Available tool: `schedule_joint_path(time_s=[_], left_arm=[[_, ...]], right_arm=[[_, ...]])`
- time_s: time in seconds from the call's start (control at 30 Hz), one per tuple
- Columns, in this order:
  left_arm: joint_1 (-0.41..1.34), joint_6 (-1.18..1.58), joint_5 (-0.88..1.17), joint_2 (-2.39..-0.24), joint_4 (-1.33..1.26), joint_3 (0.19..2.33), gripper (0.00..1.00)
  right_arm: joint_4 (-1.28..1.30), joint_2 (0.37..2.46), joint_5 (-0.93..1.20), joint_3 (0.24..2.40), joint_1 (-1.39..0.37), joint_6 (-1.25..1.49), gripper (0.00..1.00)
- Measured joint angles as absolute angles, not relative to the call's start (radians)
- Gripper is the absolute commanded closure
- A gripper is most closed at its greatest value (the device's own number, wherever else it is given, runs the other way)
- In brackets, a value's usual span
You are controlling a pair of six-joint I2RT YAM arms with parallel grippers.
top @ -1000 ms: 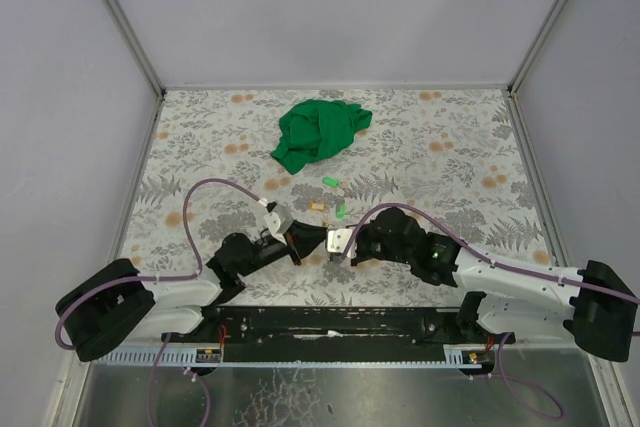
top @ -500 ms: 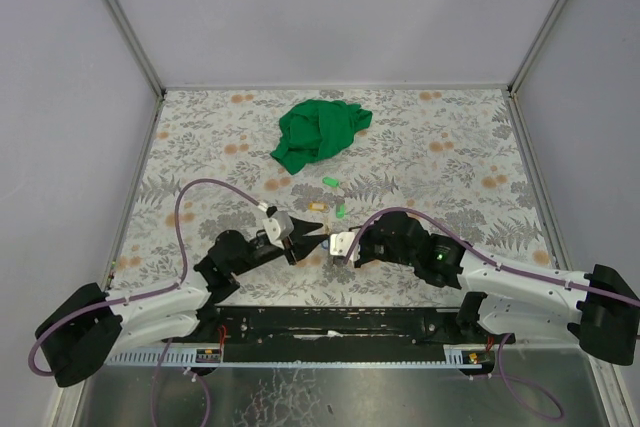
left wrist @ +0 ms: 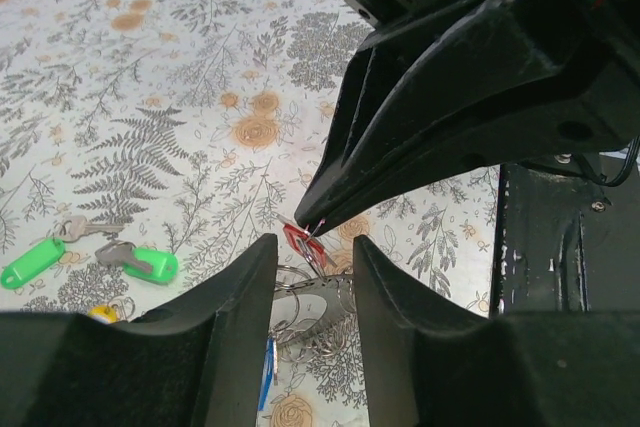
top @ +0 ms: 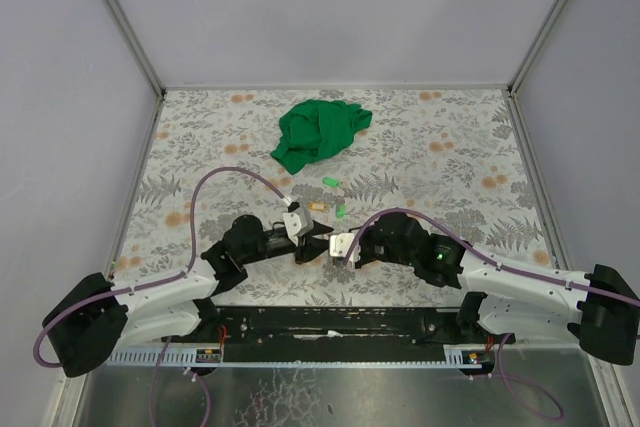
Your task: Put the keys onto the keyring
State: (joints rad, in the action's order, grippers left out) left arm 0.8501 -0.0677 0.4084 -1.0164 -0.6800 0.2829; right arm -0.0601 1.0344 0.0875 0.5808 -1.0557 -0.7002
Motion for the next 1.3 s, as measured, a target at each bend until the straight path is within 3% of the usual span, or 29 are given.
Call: schedule_joint_path(time_s=[0.73,0.93,1.13,1.3], left_arm=[[0.850,-0.038,0.397,-1.025,-0.529,0.345,0.77],[0.850,-0.038,0.404,-1.025,-0.517,0.345,0.84],[0.850,-0.043,0.426,-1.026,-0.517,0.346,0.99],[0.850,-0.056,0.439,-1.028,-0.517,0.346,1.00]], right_arm=[[-0.061,0.998,0.088,0.581,-1.073,-0.701,1.00],[-0.061,0.997,0.088,0.581,-1.075,-0.701,1.00],[-0.059,0.996,0.088,0.581,-1.079,-0.701,1.00],[-0.056,0.996,0.088,0.581,-1.081,-0.701,1.00]])
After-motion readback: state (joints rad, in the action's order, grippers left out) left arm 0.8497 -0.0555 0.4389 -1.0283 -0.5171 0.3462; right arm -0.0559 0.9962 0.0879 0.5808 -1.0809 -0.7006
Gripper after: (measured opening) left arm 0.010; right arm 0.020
